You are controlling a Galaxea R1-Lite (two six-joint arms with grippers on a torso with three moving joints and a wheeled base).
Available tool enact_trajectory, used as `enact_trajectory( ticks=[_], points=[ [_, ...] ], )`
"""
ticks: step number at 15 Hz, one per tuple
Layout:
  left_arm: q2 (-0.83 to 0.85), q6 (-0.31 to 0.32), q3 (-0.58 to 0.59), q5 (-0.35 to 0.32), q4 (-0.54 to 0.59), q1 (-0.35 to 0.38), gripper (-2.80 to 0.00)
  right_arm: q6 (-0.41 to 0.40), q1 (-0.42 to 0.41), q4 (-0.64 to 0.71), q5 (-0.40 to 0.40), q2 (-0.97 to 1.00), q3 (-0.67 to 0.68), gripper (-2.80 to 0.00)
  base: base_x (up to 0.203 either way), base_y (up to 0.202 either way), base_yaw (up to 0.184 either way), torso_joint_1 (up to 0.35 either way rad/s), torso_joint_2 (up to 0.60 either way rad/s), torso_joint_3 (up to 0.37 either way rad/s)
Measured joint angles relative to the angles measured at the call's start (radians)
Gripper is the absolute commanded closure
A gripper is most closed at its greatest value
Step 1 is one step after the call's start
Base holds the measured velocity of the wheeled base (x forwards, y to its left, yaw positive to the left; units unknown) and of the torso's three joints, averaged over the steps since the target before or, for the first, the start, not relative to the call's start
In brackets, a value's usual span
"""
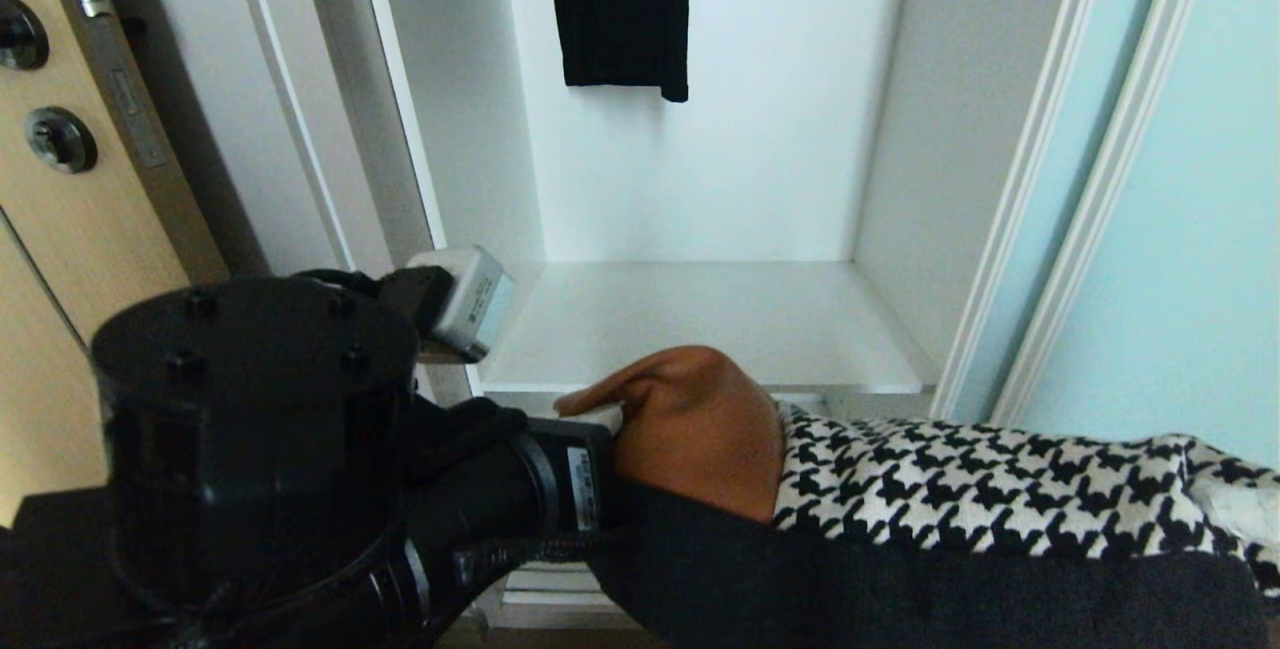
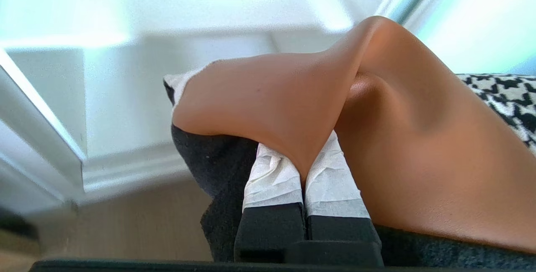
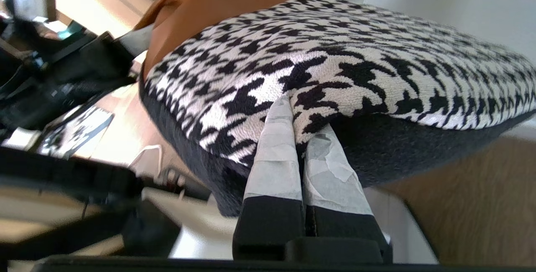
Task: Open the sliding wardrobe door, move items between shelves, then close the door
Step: Place the pillow on the higher shelf
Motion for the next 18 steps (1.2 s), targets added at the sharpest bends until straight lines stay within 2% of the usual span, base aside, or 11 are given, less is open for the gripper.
enact_trajectory(
  ticks=[3,10,12,18],
  points=[
    [0.003,0.042,-0.066,-0.003,0.007,0.058,0.00,-0.007,0.000,-0.002,-0.008,0.113,-0.139,0.00,0.000,0.000,0.000,0.000,0.00,0.000],
    [0.091,0.064,-0.212,-0.008,-0.001,0.184,0.00,-0.012,0.015,-0.003,-0.007,0.335,-0.403,0.00,0.000,0.000,0.000,0.000,0.00,0.000],
    [0.151,0.064,-0.268,-0.008,-0.004,0.229,0.00,-0.039,0.014,-0.019,-0.007,0.398,-0.440,0.00,0.000,0.000,0.000,0.000,0.00,0.000],
    [0.335,0.062,-0.460,-0.007,-0.006,0.359,0.00,-0.105,0.009,-0.175,-0.010,0.576,-0.476,0.00,0.000,0.000,0.000,0.000,0.00,0.000]
  ],
)
